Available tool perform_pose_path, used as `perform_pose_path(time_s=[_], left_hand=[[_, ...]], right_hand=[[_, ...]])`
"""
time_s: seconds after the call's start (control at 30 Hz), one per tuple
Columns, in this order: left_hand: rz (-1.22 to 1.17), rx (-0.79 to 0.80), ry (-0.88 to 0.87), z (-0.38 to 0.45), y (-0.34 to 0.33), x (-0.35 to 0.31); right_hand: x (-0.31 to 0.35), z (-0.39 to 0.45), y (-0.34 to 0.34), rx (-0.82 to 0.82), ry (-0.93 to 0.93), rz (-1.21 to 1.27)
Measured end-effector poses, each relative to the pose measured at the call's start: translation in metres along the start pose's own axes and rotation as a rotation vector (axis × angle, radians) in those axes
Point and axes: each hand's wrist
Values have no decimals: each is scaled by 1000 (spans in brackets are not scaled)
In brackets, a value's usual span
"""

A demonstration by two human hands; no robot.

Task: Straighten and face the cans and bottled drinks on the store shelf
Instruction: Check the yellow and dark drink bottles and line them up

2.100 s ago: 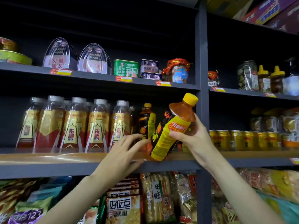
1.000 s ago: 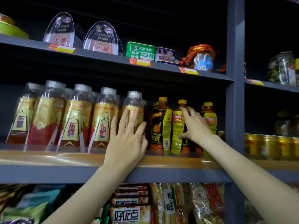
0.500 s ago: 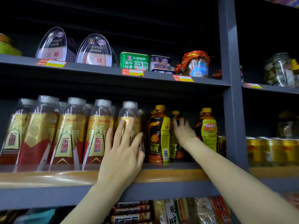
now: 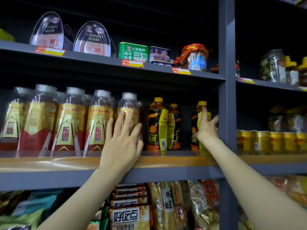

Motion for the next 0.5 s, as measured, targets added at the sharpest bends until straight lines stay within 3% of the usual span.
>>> perform_pose_path(time_s=[0.07, 0.27, 0.5], left_hand=[[0, 2, -2, 0, 0, 0], [-4, -2, -7, 1, -3, 0], [-13, -14, -2, 0, -2, 0]], right_hand=[[-2, 2, 1, 4, -48, 106], [9, 6, -21, 155, 74, 246], [23, 25, -51, 183, 10, 170]])
Point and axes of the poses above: each hand's wrist, its own z-axis towards the middle knuckle, its own y-axis out of the back of the hand, x = y × z, and after that the axes turned 13 degrees about z, right-handed
